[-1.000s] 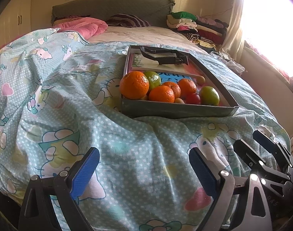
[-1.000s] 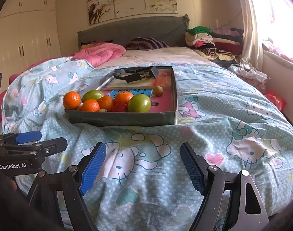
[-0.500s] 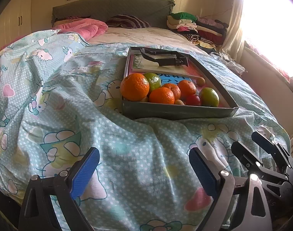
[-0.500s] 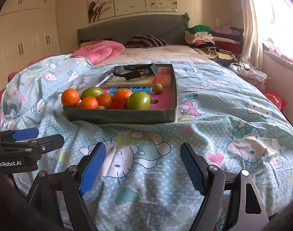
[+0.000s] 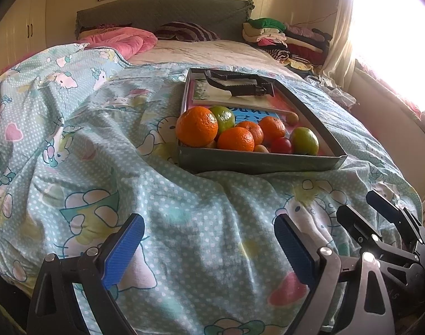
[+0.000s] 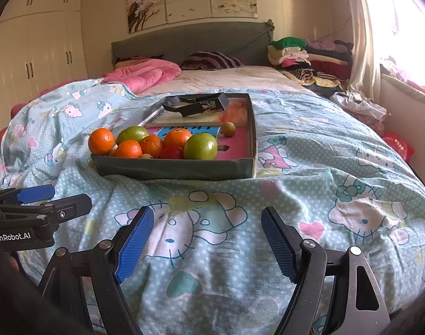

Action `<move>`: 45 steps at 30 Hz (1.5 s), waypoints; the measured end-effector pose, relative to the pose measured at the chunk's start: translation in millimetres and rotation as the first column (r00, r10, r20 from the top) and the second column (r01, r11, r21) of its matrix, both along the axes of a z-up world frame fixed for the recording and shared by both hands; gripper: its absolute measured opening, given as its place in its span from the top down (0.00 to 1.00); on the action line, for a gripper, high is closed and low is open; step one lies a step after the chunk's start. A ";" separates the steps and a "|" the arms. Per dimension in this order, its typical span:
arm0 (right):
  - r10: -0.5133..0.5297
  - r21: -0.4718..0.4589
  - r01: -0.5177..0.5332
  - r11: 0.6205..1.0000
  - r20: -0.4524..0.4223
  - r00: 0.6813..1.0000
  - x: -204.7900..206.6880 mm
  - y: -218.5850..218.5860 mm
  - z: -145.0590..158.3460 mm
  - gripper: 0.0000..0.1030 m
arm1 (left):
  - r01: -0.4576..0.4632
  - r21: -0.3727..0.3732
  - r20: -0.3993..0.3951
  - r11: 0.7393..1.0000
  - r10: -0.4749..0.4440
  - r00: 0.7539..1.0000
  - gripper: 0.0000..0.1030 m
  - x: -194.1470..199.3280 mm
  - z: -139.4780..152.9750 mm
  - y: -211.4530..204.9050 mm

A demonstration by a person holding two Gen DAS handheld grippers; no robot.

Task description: Organize fruits

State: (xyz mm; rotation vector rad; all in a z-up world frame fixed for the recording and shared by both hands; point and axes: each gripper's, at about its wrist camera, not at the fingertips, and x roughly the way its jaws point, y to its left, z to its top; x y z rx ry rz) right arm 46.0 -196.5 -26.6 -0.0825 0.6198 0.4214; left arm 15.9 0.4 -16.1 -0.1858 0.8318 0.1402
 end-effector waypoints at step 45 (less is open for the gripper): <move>-0.110 0.069 0.115 0.991 -0.062 0.992 36.8 -34.1 5.3 0.22 | -0.060 0.003 0.031 0.998 0.060 0.998 0.08 11.5 9.5 40.9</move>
